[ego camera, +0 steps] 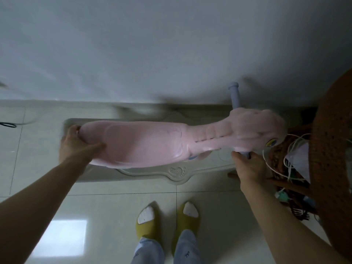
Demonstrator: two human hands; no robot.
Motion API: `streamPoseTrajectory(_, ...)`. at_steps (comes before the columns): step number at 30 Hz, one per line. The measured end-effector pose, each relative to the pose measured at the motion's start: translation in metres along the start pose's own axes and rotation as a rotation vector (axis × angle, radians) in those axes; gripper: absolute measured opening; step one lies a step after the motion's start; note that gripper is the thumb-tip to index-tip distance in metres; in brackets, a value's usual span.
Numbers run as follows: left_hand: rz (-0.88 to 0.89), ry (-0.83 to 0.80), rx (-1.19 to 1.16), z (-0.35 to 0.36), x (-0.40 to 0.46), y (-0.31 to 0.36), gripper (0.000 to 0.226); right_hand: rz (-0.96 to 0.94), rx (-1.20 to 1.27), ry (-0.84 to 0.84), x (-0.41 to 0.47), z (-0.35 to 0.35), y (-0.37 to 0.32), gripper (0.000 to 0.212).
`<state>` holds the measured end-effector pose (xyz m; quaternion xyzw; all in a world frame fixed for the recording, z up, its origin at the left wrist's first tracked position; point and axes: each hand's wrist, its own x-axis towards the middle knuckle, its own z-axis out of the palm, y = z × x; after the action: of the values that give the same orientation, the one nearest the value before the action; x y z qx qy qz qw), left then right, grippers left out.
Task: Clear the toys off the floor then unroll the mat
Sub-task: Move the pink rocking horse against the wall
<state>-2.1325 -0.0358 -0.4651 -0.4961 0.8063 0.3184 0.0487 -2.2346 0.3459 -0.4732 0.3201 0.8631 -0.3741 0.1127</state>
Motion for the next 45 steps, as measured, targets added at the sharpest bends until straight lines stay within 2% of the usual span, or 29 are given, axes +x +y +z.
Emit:
streamPoseTrajectory(6,-0.003,0.010,0.013,0.018,-0.002,-0.017,0.080,-0.023,-0.039,0.050,-0.002,0.006,0.028,0.017)
streamPoseTrajectory(10,0.011,-0.002,0.024,0.019,0.000,-0.017,0.079,-0.012,-0.053,-0.001,-0.009,0.004,0.016,0.015)
streamPoseTrajectory(13,-0.012,-0.028,-0.011,0.018,-0.003,-0.021,0.085,-0.321,0.018,0.181,-0.047,-0.005,0.019,0.025)
streamPoseTrajectory(15,-0.034,-0.033,-0.068,0.017,-0.008,-0.026,0.094,-0.511,0.136,0.157,-0.091,-0.003,0.027,0.030)
streamPoseTrajectory(16,-0.042,-0.033,-0.080,0.016,-0.011,-0.028,0.095,-0.525,0.212,0.083,-0.110,0.003,0.030,0.030)
streamPoseTrajectory(17,-0.043,-0.038,-0.075,0.015,-0.012,-0.029,0.094,-0.434,0.310,-0.033,-0.123,0.010,0.027,0.032)
streamPoseTrajectory(19,-0.030,-0.059,-0.071,0.014,-0.013,-0.033,0.090,-0.038,0.537,-0.310,-0.128,0.029,0.010,0.045)
streamPoseTrajectory(21,-0.024,-0.080,-0.086,0.013,-0.013,-0.035,0.085,0.295,0.652,-0.434,-0.110,0.042,-0.006,0.068)
streamPoseTrajectory(23,-0.035,-0.100,-0.113,0.012,-0.011,-0.038,0.083,0.389,0.756,-0.369,-0.084,0.049,-0.022,0.084)
streamPoseTrajectory(25,-0.077,-0.131,-0.202,0.013,-0.012,-0.039,0.082,0.389,0.797,-0.249,-0.064,0.052,-0.031,0.097)
streamPoseTrajectory(27,-0.119,-0.140,-0.301,0.016,-0.011,-0.039,0.084,0.348,0.797,-0.201,-0.054,0.053,-0.033,0.102)
streamPoseTrajectory(30,-0.142,-0.128,-0.354,0.021,-0.008,-0.034,0.091,0.276,0.903,-0.211,-0.044,0.054,-0.029,0.096)
streamPoseTrajectory(34,-0.099,-0.063,-0.306,0.027,-0.007,-0.026,0.098,0.179,1.075,-0.213,-0.027,0.054,-0.026,0.073)
streamPoseTrajectory(39,-0.018,0.002,-0.316,0.033,-0.010,-0.020,0.088,0.125,1.083,-0.177,-0.020,0.051,-0.021,0.056)
streamPoseTrajectory(42,0.010,0.005,-0.311,0.036,-0.010,-0.011,0.088,0.109,1.068,-0.159,-0.014,0.043,-0.020,0.039)
streamPoseTrajectory(45,0.042,-0.012,-0.322,0.041,-0.009,0.001,0.087,0.124,1.068,-0.162,-0.004,0.035,-0.019,0.033)
